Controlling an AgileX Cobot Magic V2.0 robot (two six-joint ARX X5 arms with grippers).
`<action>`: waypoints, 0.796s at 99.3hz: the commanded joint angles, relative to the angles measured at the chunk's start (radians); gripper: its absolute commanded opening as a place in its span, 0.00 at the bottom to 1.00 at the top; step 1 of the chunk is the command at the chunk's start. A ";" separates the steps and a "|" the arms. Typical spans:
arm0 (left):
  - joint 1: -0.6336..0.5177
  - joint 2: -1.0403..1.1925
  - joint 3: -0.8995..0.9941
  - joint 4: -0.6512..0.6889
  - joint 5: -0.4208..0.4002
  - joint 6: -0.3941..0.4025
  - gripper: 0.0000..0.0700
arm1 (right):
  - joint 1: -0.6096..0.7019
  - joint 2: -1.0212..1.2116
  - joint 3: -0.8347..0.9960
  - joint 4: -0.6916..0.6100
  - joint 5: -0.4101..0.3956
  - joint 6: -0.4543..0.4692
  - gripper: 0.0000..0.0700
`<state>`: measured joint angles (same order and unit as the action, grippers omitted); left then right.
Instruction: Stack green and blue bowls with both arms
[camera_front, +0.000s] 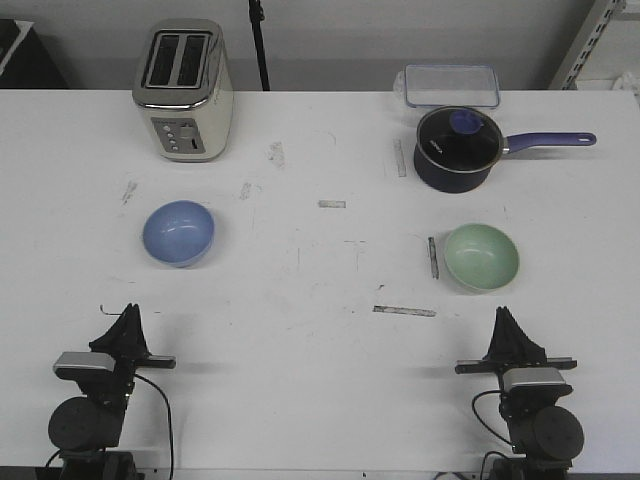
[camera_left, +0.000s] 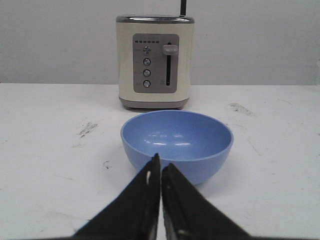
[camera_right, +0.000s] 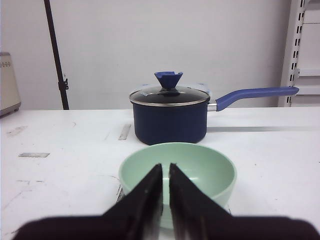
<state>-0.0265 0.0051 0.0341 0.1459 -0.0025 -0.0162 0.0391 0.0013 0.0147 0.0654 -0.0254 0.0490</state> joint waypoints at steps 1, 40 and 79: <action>0.002 -0.002 -0.022 0.013 -0.002 0.001 0.00 | 0.001 0.000 -0.002 0.014 -0.001 0.007 0.02; 0.002 -0.002 -0.022 0.013 -0.002 0.001 0.00 | 0.001 0.002 0.118 -0.051 0.000 -0.017 0.01; 0.002 -0.002 -0.022 0.013 -0.002 0.001 0.00 | 0.001 0.228 0.400 -0.195 0.002 -0.128 0.01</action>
<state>-0.0265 0.0051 0.0341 0.1459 -0.0025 -0.0162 0.0391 0.1791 0.3695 -0.1276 -0.0246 -0.0502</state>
